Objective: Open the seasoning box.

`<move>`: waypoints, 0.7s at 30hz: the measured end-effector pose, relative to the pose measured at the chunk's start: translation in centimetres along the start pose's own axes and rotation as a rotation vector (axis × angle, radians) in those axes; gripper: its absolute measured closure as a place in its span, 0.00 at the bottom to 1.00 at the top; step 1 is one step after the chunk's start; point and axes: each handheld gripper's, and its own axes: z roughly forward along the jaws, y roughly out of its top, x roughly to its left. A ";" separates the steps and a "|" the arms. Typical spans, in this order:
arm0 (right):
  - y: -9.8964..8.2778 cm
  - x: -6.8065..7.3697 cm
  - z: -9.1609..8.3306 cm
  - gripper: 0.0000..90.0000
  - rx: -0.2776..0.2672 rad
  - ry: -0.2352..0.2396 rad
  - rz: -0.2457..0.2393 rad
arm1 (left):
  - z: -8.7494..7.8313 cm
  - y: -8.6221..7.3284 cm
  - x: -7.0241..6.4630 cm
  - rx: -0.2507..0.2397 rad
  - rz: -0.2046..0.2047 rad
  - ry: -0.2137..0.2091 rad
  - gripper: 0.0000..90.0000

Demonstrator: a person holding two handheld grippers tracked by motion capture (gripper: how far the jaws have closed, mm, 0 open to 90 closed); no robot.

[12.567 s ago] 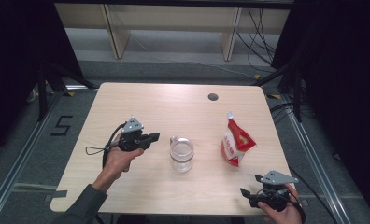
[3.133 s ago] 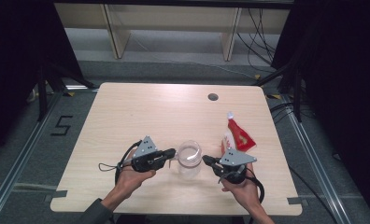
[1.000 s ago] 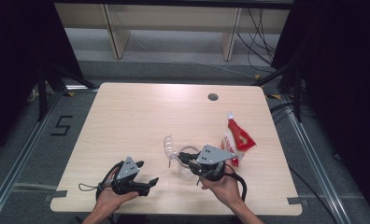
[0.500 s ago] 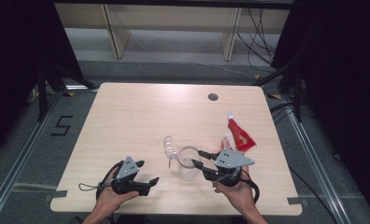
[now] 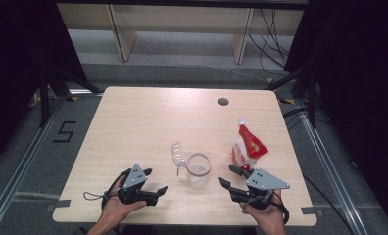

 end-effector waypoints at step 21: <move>-3.4 -2.2 -3.4 0.33 0.082 -0.180 0.163 | 0.2 0.0 -0.2 0.004 -0.005 -0.012 0.19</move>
